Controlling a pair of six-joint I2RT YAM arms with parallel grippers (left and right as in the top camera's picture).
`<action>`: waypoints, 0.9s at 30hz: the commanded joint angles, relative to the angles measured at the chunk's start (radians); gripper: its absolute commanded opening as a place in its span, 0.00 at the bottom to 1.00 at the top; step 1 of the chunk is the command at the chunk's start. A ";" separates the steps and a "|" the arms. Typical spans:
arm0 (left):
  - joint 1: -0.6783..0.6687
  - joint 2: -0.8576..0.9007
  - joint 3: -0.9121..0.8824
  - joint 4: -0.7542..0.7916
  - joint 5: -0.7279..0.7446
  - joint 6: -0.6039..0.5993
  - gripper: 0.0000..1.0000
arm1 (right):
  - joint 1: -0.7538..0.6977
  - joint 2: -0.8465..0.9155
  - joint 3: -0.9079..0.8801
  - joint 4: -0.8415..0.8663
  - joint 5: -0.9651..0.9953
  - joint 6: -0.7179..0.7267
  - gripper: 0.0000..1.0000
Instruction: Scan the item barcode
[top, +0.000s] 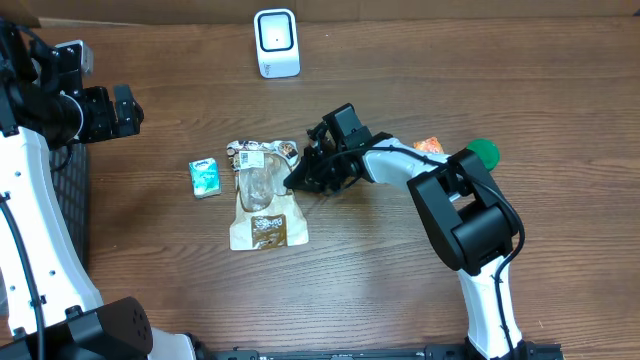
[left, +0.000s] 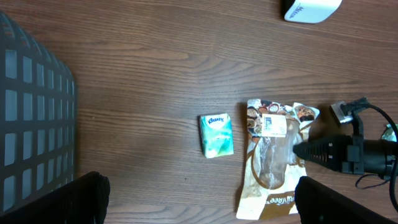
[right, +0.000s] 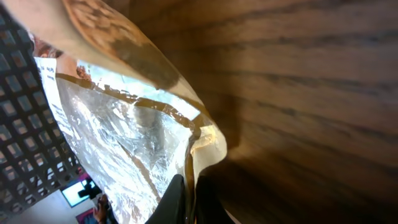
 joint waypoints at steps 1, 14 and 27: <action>-0.007 0.003 0.008 0.001 0.005 0.015 1.00 | -0.022 -0.025 -0.020 -0.079 0.065 -0.089 0.04; -0.007 0.003 0.008 0.001 0.005 0.015 0.99 | -0.026 -0.368 -0.011 -0.404 0.328 -0.328 0.04; -0.007 0.003 0.008 0.001 0.005 0.015 1.00 | -0.010 -0.366 -0.011 -0.507 0.428 -0.356 0.04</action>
